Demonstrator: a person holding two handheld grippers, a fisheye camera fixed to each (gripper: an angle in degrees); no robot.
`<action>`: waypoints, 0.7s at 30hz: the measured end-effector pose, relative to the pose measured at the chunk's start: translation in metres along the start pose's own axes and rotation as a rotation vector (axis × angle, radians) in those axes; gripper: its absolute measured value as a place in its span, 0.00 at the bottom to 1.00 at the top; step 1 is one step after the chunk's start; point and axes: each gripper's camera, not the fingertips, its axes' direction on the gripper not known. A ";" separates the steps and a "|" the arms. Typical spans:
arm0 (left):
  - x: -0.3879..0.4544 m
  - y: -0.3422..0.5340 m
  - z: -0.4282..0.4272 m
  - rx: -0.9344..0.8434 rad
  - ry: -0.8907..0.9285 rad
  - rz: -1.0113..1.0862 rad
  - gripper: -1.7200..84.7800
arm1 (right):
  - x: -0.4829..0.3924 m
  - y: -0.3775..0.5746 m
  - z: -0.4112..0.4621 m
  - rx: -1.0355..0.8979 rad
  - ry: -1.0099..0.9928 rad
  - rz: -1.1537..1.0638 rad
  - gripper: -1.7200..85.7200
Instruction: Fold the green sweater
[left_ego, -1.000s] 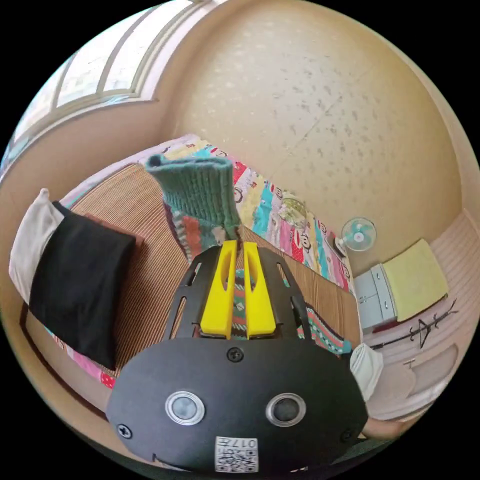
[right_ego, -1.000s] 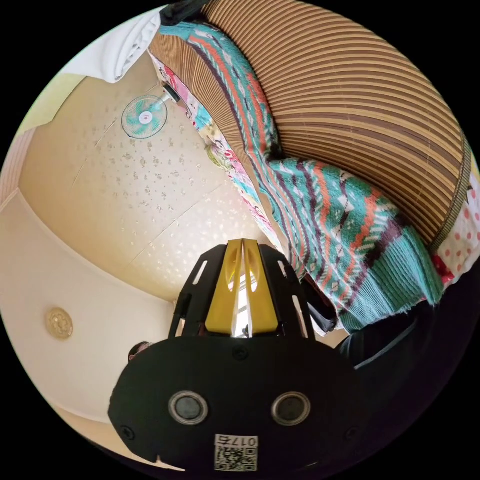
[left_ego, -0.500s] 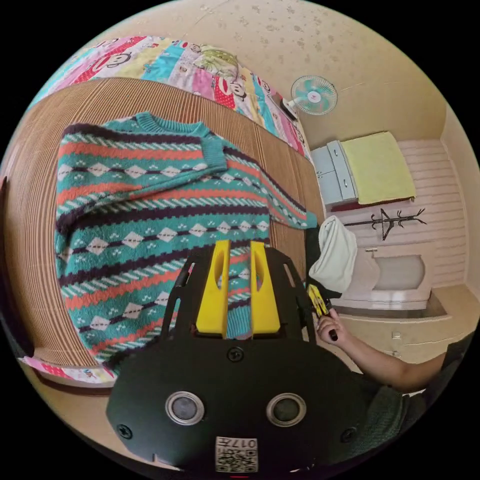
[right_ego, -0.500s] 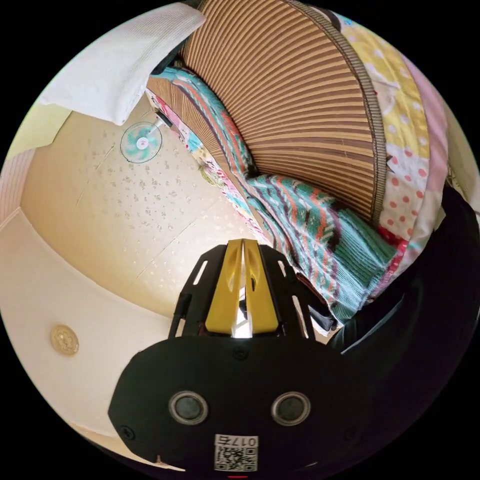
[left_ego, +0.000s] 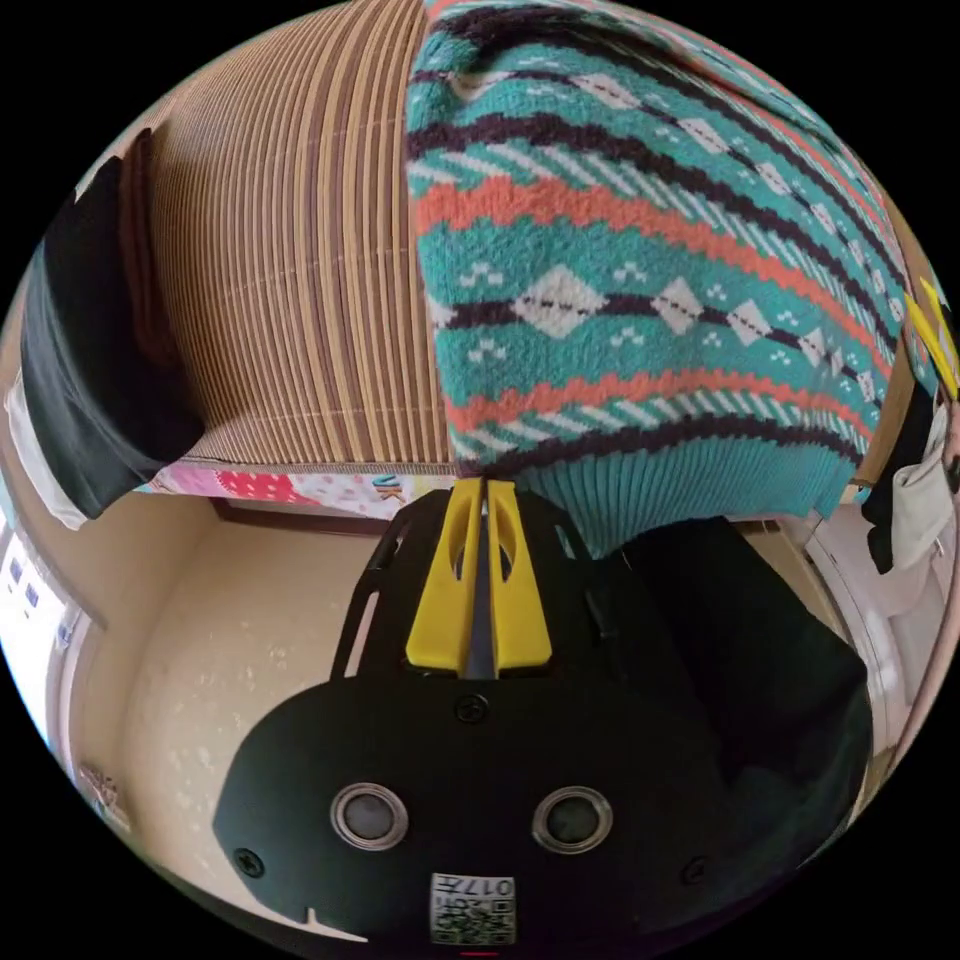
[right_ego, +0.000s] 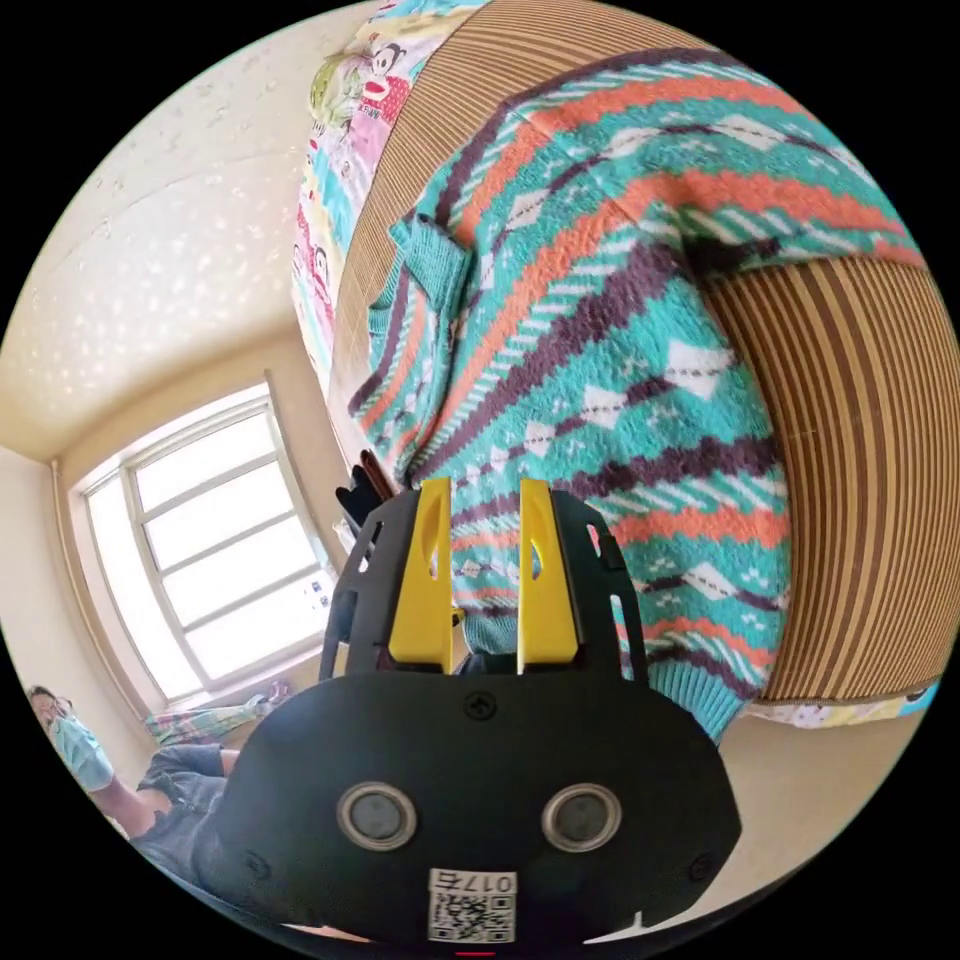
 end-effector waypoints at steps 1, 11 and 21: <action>-0.005 0.006 0.004 -0.004 0.010 -0.007 0.03 | -0.009 -0.009 0.008 0.010 0.020 0.002 0.14; -0.073 0.023 -0.016 0.084 0.283 -0.164 0.01 | -0.061 -0.114 0.102 0.184 0.063 0.146 0.14; -0.121 0.022 0.003 -0.001 0.448 -0.357 0.01 | -0.077 -0.071 0.083 0.243 0.018 -0.094 0.06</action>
